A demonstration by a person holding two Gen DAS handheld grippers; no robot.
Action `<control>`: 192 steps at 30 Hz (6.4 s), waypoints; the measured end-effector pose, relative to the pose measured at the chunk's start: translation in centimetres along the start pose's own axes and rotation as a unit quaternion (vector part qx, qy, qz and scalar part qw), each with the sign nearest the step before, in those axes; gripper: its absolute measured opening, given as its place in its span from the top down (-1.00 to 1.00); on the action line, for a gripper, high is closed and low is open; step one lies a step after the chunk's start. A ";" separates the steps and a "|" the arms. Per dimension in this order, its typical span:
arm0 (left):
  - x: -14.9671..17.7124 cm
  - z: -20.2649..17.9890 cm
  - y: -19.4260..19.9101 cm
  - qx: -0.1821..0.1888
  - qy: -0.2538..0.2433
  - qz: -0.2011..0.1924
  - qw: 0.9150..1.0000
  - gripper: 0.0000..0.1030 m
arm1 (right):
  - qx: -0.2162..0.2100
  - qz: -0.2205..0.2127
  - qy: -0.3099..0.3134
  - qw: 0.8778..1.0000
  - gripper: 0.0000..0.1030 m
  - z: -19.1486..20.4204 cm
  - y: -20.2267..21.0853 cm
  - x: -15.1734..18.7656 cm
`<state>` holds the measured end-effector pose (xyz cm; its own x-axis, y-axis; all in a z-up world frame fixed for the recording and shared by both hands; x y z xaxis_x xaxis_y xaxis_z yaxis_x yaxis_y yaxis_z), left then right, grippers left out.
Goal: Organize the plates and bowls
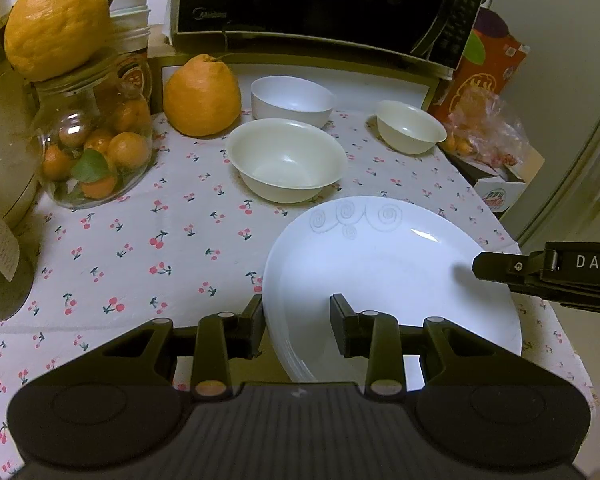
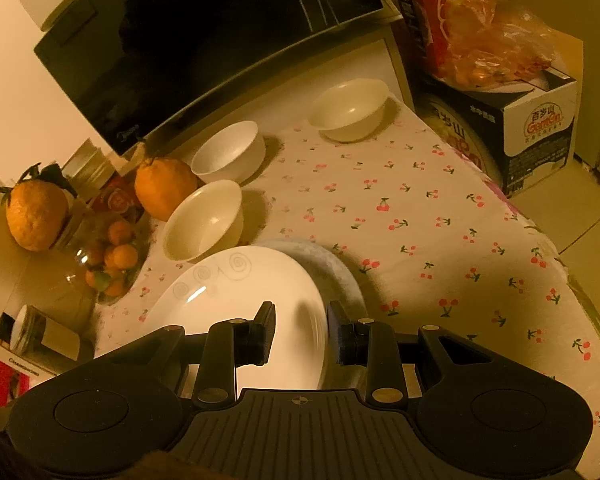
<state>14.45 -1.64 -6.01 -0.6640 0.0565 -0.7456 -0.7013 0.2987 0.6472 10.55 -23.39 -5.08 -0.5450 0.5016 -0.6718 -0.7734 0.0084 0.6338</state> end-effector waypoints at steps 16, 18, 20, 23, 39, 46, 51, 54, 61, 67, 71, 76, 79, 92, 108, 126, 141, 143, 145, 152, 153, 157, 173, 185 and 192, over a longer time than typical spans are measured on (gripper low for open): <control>0.7 -1.3 -1.0 -0.012 -0.043 -0.007 0.999 0.38 | 0.014 -0.003 -0.004 1.000 0.52 -0.8 -0.4 -0.1; 0.7 -1.4 -1.1 -0.014 -0.049 -0.008 0.999 0.38 | 0.016 -0.003 -0.001 1.000 0.55 -0.9 -0.4 -0.1; 0.9 -1.5 -1.1 -0.017 -0.056 -0.009 0.998 0.38 | 0.019 -0.004 0.002 1.000 0.60 -0.9 -0.4 -0.1; 1.0 -1.7 -1.1 -0.021 -0.065 -0.012 0.998 0.38 | 0.023 -0.005 0.006 1.000 0.66 -1.0 -0.4 -0.1; 1.4 -2.1 -1.1 -0.031 -0.087 -0.025 0.995 0.37 | 0.043 -0.006 0.065 0.997 0.82 -0.3 -0.3 0.4; 1.7 -2.3 -0.9 -0.034 -0.094 -0.027 0.995 0.36 | 0.053 -0.005 0.093 0.994 0.82 0.2 -0.2 0.7; 1.7 -2.4 -0.8 -0.037 -0.097 -0.027 0.994 0.35 | 0.058 -0.006 0.113 0.992 0.82 0.5 -0.2 0.9; 1.8 -2.6 -0.7 -0.041 -0.100 -0.027 0.994 0.35 | 0.063 -0.006 0.132 0.989 0.82 0.9 -0.3 1.1; 2.0 -2.8 -0.4 -0.043 -0.105 -0.027 0.993 0.36 | 0.077 -0.008 0.173 0.982 0.82 1.6 -0.3 1.6; 2.5 -3.1 -0.3 -0.050 -0.118 -0.018 0.992 0.39 | 0.095 -0.006 0.215 0.972 0.82 2.2 -0.6 2.3; 2.4 -2.8 -0.3 -0.046 -0.109 -0.017 0.993 0.40 | 0.093 -0.005 0.215 0.972 0.82 2.1 -0.6 2.2; 2.5 -2.8 -0.2 -0.043 -0.102 -0.016 0.994 0.39 | 0.094 -0.005 0.217 0.972 0.81 2.1 -0.5 2.2; 2.5 -2.8 -0.2 -0.041 -0.101 -0.015 0.994 0.39 | 0.091 0.000 0.207 0.974 0.75 2.1 -0.6 2.2; 2.0 -2.2 0.2 -0.021 -0.069 -0.004 0.997 -0.26 | 0.056 0.027 0.125 0.990 0.18 0.7 -0.3 1.1; -0.4 -0.4 1.2 -0.026 0.009 -0.005 1.000 -0.89 | 0.009 0.042 0.037 0.998 -0.61 -0.3 0.2 -0.8; -10.3 1.0 -3.7 -0.048 0.006 -0.046 0.998 -0.97 | -0.012 0.016 0.018 1.000 -0.72 2.2 -6.1 -10.0; -14.3 2.2 -10.4 -0.033 0.030 -0.031 0.999 -0.67 | -0.047 0.049 -0.072 0.995 -0.72 2.1 -15.0 -13.3; -14.3 2.3 -11.2 -0.026 0.041 -0.025 0.999 -0.49 | -0.051 0.051 -0.080 0.994 -0.72 2.1 -16.0 -13.5; -14.4 2.4 -11.8 -0.023 0.052 -0.020 0.998 -0.36 | -0.050 0.050 -0.086 0.994 -0.72 2.1 -16.7 -13.8; -14.8 3.2 -13.9 -0.006 0.093 -0.010 0.996 0.14 | -0.054 0.052 -0.105 0.992 -0.71 1.7 -19.0 -14.1; -14.8 3.2 -14.1 -0.006 0.098 -0.009 0.995 0.16 | -0.052 0.054 -0.107 0.991 -0.71 1.7 -19.4 -14.0; -14.9 3.4 -14.8 -0.006 0.113 -0.006 0.994 0.31 | -0.053 0.056 -0.110 0.991 -0.57 1.8 -20.5 -13.7; -14.8 2.8 -17.6 -0.033 0.093 -0.014 0.995 0.64 | -0.065 0.069 -0.126 0.987 0.46 2.3 -23.6 -12.9; -15.1 1.5 -16.8 -0.030 0.072 -0.031 0.996 0.74 | -0.065 0.062 -0.117 0.989 0.67 2.7 -22.2 -13.1; -15.6 1.0 -14.6 -0.028 0.070 -0.031 0.997 0.74 | -0.065 0.061 -0.118 0.989 0.66 3.5 -20.2 -13.6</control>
<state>35.34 -5.95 -4.02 -0.6459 -0.0960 -0.7573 -0.7531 0.2428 0.6115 34.74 -27.30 -7.44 -0.5579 0.6797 -0.4762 -0.7503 -0.1678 0.6395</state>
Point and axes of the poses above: each gripper's, at about its wrist camera, not at the fingertips, and y roughly against the way its jaws point, z to its left, x to its underside, the point moved 2 cm from there along -y, roughly the way its jaws point, and after that the axes turned 8 degrees about -z, right-handed, at the moved point
